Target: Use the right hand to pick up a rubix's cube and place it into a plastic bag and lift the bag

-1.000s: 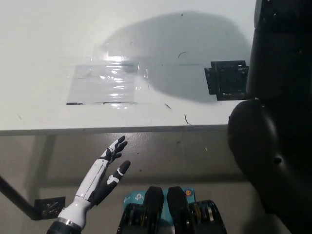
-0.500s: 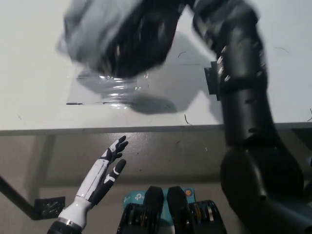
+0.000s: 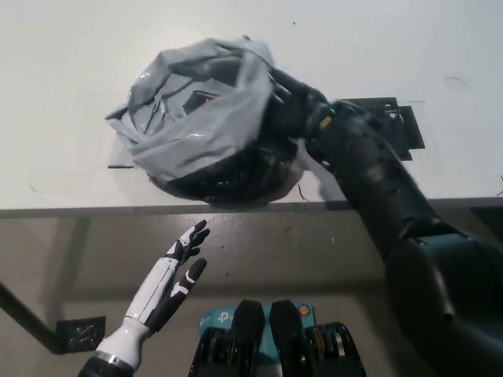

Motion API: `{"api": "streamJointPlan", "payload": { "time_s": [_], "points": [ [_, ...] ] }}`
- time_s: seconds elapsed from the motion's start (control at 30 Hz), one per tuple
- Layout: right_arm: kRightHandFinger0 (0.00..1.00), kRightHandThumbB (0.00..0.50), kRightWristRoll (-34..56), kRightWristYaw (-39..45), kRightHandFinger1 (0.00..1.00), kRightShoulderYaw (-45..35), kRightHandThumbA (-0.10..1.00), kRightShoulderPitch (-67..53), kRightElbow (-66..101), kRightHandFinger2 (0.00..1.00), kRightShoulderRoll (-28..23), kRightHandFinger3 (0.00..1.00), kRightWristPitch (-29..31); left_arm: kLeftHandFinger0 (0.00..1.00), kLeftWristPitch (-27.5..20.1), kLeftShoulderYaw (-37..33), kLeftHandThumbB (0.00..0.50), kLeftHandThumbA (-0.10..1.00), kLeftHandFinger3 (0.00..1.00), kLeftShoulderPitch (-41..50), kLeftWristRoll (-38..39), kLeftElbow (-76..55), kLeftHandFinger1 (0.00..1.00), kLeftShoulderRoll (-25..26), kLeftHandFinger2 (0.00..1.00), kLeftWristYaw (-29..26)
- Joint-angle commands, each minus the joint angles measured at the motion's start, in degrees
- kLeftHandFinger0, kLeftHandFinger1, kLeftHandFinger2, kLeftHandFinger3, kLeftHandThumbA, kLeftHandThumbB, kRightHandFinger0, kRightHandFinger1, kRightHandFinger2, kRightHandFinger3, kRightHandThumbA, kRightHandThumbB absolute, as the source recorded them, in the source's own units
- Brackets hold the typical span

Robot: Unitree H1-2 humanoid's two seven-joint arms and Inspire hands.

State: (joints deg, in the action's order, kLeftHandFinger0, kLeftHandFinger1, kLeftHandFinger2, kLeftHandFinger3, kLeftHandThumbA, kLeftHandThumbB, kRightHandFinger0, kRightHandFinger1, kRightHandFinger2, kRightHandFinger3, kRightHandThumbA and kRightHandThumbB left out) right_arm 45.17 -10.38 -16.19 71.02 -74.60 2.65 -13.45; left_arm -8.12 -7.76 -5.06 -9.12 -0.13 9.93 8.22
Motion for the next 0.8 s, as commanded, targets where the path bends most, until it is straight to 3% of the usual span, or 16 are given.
{"api": "streamJointPlan", "payload": {
  "time_s": [0.0, 0.03, 0.07, 0.1, 0.13, 0.17, 0.23, 0.3, 0.53, 0.77],
  "points": [
    [0.06, 0.231, -17.6, -0.92, 0.27, 11.44, -0.1, 2.87, -1.46, 0.84, -4.44, 0.66, 10.27, 1.0, -1.69, 0.15, 0.17, 0.95, 1.0, -0.91, 0.05, -1.47, 1.0, 1.17, 1.0, 0.61],
    [0.03, 0.226, -19.05, -1.55, 0.27, 12.84, -0.1, 2.91, -1.47, 0.79, -4.69, 0.53, 10.81, 1.0, -1.7, 0.18, 0.17, 0.95, 1.0, -0.97, 0.1, -1.41, 1.0, 1.19, 1.0, 0.61],
    [0.14, 0.243, -21.76, -2.37, 0.4, 15.75, -0.1, 2.96, -1.48, 0.83, -5.29, 0.57, 11.58, 1.0, -1.66, 0.14, 0.171, 0.95, 1.0, -1.0, 0.15, -1.33, 1.0, 1.17, 1.0, 0.66],
    [0.58, 0.355, -25.75, -1.72, 0.93, 20.06, 0.37, 3.05, -0.97, 1.0, -6.19, 1.0, 10.82, 1.0, -1.56, 0.03, 0.181, 0.95, 1.0, -0.9, -0.05, -1.38, 1.0, 1.15, 1.0, 0.65],
    [0.92, 0.37, -28.6, -1.19, 1.0, 23.19, 0.41, 3.12, -0.61, 1.0, -6.8, 1.0, 10.22, 1.0, -1.51, -0.03, 0.182, 0.95, 1.0, -0.78, -0.2, -1.42, 1.0, 1.13, 1.0, 0.62],
    [1.0, 0.41, -32.7, -0.25, 1.0, 28.07, 0.51, 3.25, 0.3, 1.0, -7.75, 1.0, 8.61, 1.0, -1.53, -0.08, 0.184, 0.96, 1.0, -0.62, -0.35, -1.48, 1.0, 1.07, 1.0, 0.53],
    [1.0, 0.479, -37.05, -0.02, 1.0, 33.24, 0.69, 3.52, 2.0, 1.0, -8.72, 1.0, 5.77, 1.0, -1.54, -0.06, 0.185, 0.95, 1.0, -0.42, -0.39, -1.61, 1.0, 0.94, 1.0, 0.38],
    [1.0, 0.486, -40.54, 0.59, 1.0, 37.98, 0.64, 3.53, 5.27, 1.0, -10.19, 1.0, 2.92, 1.0, -1.44, -0.09, 0.185, 0.95, 1.0, -0.4, -0.4, -1.58, 1.0, 0.89, 1.0, 0.37],
    [1.0, 0.5, -44.04, 1.81, 1.0, 44.64, 0.79, 2.68, 12.67, 1.0, -13.93, 1.0, 0.16, 1.0, -1.79, -0.37, 0.174, 0.94, 1.0, -0.84, -0.63, -1.49, 1.0, 0.91, 1.0, 0.45],
    [1.0, 0.5, -46.64, 3.72, 1.0, 48.68, 0.8, 2.51, 20.0, 1.0, -17.63, 1.0, -2.5, 1.0, -1.72, -0.41, 0.177, 0.94, 1.0, -1.32, -0.48, -1.5, 1.0, 1.07, 1.0, 0.57]
  ]
}}
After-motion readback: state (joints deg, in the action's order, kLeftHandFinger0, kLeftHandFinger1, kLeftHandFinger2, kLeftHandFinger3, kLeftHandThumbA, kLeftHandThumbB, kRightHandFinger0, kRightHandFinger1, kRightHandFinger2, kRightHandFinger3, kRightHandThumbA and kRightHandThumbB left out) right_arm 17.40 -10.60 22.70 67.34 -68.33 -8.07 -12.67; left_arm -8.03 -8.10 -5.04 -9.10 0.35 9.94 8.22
